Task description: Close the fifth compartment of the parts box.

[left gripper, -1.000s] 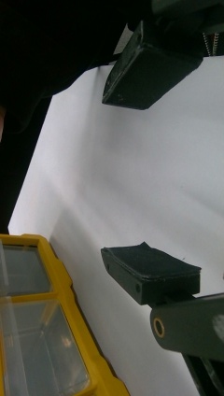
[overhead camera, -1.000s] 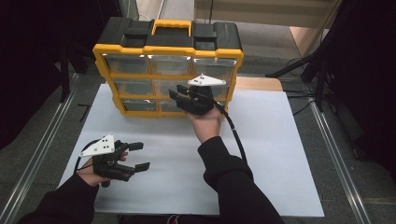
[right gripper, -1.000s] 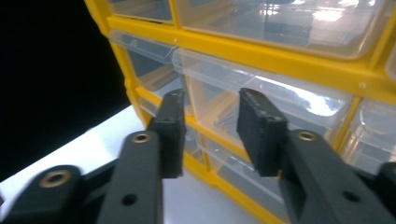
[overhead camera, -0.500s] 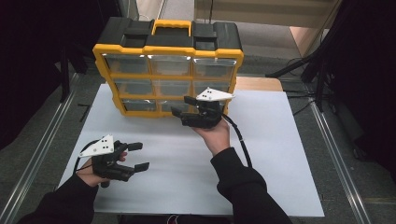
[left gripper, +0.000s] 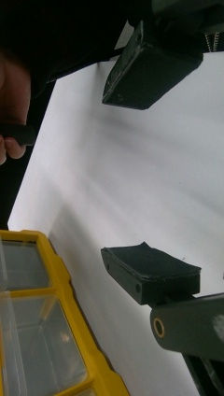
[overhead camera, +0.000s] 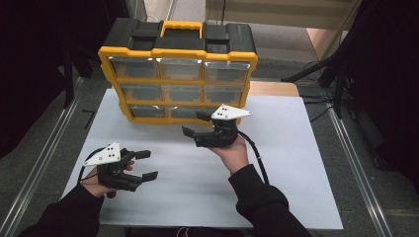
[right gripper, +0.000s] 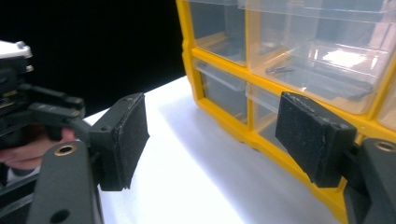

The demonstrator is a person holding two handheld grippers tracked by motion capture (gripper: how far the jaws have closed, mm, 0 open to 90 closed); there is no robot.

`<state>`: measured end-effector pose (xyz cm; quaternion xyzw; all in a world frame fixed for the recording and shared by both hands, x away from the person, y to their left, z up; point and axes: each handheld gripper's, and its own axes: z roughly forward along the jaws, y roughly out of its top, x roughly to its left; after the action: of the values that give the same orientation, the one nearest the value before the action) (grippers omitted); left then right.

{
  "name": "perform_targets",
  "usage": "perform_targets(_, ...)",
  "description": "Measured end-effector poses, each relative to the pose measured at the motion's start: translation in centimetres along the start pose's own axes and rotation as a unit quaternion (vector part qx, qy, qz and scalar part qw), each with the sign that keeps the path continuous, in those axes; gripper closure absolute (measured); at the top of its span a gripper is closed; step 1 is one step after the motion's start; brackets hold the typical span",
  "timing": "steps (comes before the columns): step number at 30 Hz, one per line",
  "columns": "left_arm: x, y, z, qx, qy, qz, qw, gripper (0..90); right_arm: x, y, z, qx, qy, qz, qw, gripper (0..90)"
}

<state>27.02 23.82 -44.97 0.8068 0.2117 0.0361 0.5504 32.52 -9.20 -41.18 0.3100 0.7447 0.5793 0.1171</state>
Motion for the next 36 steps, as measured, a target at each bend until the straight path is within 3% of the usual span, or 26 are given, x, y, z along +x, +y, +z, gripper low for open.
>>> perform_targets(6,0.0,0.0,0.0,-0.002,0.001,0.0,1.0,21.8,0.4,-0.6,-0.7,-0.006,0.01,-0.007,0.9999,24.3)
perform_targets(18,0.0,0.0,0.0,-0.003,0.003,0.001,1.0,21.8,0.1,-2.8,-2.7,-0.013,0.031,0.004,0.9994,24.0)
perform_targets(36,0.1,0.0,-0.1,-0.007,0.011,-0.002,0.9999,21.8,0.3,-5.1,-5.3,-0.015,0.04,-0.007,0.9991,22.3)
